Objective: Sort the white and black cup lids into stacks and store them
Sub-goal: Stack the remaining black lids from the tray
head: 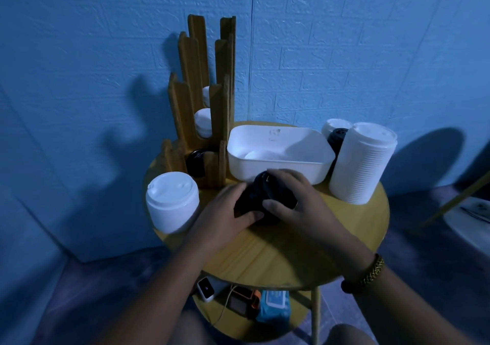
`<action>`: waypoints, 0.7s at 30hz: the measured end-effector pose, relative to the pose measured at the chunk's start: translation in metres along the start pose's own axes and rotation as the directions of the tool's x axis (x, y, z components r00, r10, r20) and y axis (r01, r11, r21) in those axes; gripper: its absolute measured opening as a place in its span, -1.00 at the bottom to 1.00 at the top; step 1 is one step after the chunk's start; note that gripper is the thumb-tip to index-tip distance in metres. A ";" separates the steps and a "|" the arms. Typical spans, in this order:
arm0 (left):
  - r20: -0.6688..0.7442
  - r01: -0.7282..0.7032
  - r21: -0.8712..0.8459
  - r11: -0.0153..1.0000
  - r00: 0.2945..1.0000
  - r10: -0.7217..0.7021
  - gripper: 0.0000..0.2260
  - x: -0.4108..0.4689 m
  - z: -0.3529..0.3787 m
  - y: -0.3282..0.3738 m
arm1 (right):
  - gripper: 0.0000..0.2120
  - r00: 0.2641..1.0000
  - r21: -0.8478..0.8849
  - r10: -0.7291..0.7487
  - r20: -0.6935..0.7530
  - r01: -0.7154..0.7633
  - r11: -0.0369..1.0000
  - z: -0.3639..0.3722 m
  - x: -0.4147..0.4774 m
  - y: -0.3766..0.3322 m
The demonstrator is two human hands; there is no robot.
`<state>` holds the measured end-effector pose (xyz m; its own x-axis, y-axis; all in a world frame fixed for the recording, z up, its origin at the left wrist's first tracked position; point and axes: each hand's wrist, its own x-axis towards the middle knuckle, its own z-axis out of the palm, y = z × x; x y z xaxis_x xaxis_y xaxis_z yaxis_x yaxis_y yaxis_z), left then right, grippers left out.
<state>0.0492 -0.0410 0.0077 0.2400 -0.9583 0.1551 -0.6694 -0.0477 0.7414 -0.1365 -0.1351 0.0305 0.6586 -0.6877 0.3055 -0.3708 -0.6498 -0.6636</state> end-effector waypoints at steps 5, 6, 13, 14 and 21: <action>-0.007 0.011 -0.021 1.000 1.000 -0.011 -0.35 -0.001 0.000 -0.004 | -0.40 1.000 -0.009 -0.019 -0.012 0.019 1.000 0.008 -0.003 0.009; -0.009 0.017 -0.032 0.999 1.000 -0.018 -0.33 -0.001 0.000 -0.005 | -0.39 1.000 0.011 -0.015 -0.021 0.015 1.000 0.008 -0.003 0.009; 0.017 0.007 -0.034 0.999 1.000 -0.006 -0.23 -0.001 0.001 -0.006 | -0.31 1.000 0.072 0.006 0.003 -0.007 0.997 0.011 -0.001 0.014; 0.024 0.005 -0.032 0.999 1.000 -0.004 -0.22 -0.001 0.001 -0.007 | -0.32 1.000 0.073 0.000 0.003 -0.001 0.997 0.011 -0.001 0.015; 0.031 0.020 -0.036 0.999 0.999 -0.019 -0.21 -0.001 0.001 -0.009 | -0.48 0.993 -0.032 -0.036 0.112 0.039 0.999 0.010 0.002 0.019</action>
<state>0.0541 -0.0395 0.0005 0.2310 -0.9654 0.1206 -0.6390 -0.0571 0.7671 -0.1359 -0.1455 0.0110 0.7407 -0.6235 0.2503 -0.3655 -0.6865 -0.6286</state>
